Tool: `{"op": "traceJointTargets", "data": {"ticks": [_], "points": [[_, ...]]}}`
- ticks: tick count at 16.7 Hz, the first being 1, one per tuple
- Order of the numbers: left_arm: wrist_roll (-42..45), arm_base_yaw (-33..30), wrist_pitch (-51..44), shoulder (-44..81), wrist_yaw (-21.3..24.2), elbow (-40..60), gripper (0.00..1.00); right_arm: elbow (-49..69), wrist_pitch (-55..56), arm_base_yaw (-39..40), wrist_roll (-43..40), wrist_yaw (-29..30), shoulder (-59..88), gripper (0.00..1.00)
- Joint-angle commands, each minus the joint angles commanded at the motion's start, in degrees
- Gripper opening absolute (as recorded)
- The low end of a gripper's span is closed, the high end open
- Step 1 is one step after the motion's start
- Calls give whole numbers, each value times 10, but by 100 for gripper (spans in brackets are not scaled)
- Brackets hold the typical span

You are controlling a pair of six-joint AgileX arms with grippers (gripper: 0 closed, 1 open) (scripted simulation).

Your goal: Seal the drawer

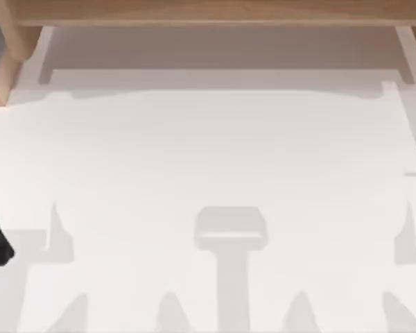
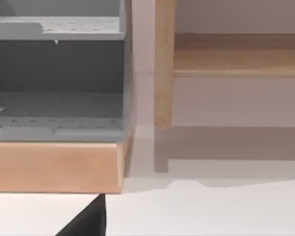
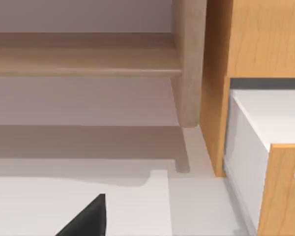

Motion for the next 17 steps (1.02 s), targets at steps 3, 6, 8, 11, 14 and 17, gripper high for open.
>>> {"op": "traceJointTargets", "data": {"ticks": [3, 6, 8, 11, 14, 17], "points": [[0, 0, 0, 0, 0, 0, 100, 5, 7, -8, 0, -8, 8, 100], [0, 0, 0, 0, 0, 0, 100, 37, 52, -64, 2, -64, 65, 100], [0, 0, 0, 0, 0, 0, 100, 68, 95, -125, 4, -125, 134, 100], [0, 0, 0, 0, 0, 0, 100, 120, 169, -229, 8, -230, 270, 100], [0, 0, 0, 0, 0, 0, 100, 169, 239, -329, 10, -328, 406, 100], [0, 0, 0, 0, 0, 0, 100, 208, 295, -406, 11, -404, 504, 100]]}}
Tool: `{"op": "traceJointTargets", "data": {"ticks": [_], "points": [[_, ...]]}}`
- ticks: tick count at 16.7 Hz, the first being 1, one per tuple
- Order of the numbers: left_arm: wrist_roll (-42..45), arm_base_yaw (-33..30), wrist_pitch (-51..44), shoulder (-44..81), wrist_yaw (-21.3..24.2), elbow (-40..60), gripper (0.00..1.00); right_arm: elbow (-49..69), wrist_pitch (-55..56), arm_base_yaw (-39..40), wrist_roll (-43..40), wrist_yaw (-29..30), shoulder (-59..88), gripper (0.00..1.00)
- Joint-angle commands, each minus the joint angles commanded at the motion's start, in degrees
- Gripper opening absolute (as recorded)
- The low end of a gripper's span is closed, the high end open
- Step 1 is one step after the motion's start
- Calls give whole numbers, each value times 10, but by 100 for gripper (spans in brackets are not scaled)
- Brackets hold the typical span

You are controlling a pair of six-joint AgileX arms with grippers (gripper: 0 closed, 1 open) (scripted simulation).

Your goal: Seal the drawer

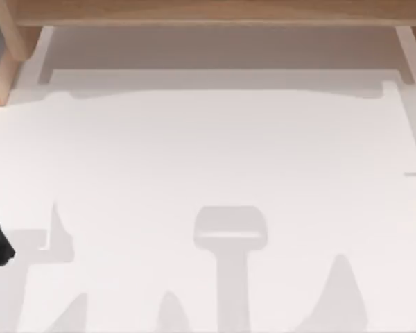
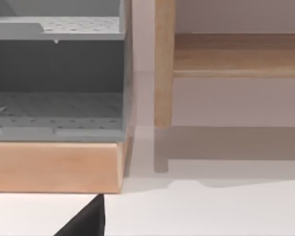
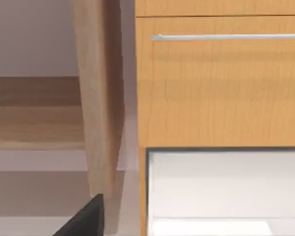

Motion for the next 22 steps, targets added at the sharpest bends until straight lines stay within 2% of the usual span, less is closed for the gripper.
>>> {"op": "traceJointTargets", "data": {"ticks": [4, 9, 12, 16, 22], "points": [[0, 0, 0, 0, 0, 0, 100, 24, 34, -47, 0, -46, 49, 100], [0, 0, 0, 0, 0, 0, 100, 21, 32, -45, 0, -44, 48, 100], [0, 0, 0, 0, 0, 0, 100, 24, 58, -47, -36, -40, 70, 100], [0, 0, 0, 0, 0, 0, 100, 29, 139, -46, -155, -33, 148, 100], [0, 0, 0, 0, 0, 0, 100, 33, 314, -38, -421, -23, 332, 100]]}}
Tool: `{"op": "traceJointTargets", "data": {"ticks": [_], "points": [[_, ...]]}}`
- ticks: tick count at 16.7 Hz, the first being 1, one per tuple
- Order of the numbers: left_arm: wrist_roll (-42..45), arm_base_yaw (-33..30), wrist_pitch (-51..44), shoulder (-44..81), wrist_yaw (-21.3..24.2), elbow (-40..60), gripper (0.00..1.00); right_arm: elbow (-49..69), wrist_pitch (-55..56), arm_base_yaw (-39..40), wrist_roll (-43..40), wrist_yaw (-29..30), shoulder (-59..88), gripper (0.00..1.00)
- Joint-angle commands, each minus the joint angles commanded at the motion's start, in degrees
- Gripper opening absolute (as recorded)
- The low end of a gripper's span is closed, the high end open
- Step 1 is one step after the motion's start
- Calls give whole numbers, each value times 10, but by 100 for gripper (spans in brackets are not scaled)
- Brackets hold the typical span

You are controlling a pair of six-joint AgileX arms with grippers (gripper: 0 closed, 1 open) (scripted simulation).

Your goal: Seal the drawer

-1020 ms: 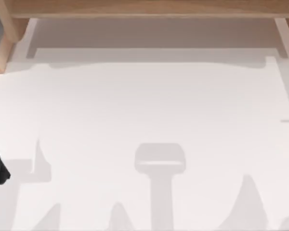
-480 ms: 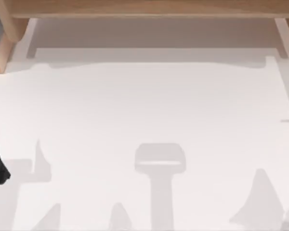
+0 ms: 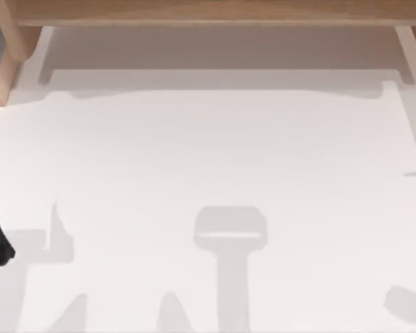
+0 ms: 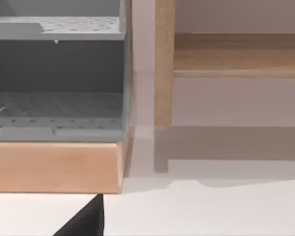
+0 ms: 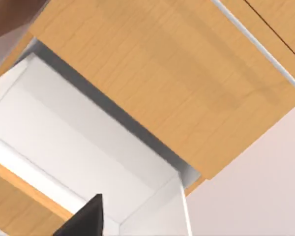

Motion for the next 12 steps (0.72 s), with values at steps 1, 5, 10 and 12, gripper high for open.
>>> {"op": "traceJointTargets", "data": {"ticks": [1, 5, 10, 12], "points": [[0, 0, 0, 0, 0, 0, 100, 1, 32, 2, -48, 2, 34, 100], [0, 0, 0, 0, 0, 0, 100, 3, 155, 8, -235, 8, 163, 100], [0, 0, 0, 0, 0, 0, 100, 6, 275, 14, -417, 15, 288, 100], [0, 0, 0, 0, 0, 0, 100, 7, 303, 15, -459, 17, 317, 100]]}}
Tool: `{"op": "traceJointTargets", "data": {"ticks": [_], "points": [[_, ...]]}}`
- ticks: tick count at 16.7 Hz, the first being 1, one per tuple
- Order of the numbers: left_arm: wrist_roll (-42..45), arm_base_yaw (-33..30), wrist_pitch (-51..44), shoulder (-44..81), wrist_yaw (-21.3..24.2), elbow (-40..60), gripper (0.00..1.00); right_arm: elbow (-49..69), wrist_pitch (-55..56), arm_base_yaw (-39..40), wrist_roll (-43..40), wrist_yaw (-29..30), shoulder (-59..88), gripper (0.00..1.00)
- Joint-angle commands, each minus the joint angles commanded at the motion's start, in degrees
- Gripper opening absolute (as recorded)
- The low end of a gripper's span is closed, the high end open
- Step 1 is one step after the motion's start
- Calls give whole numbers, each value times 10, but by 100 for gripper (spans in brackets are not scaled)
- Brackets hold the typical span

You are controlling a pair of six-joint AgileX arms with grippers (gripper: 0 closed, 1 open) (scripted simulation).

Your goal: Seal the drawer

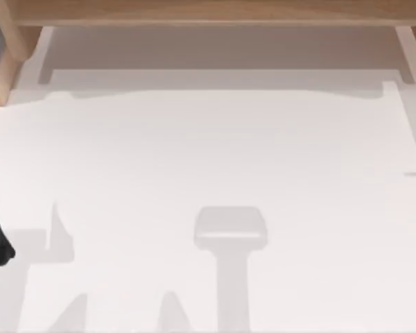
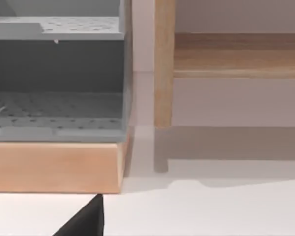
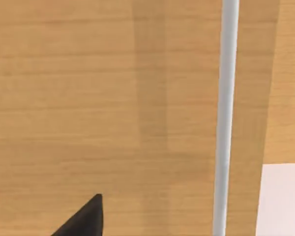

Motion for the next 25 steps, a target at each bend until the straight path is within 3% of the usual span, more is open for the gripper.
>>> {"op": "traceJointTargets", "data": {"ticks": [17, 25], "points": [[0, 0, 0, 0, 0, 0, 100, 45, -18, 34, -20, 35, 28, 100], [0, 0, 0, 0, 0, 0, 100, 45, -18, 34, -20, 35, 28, 40]]}}
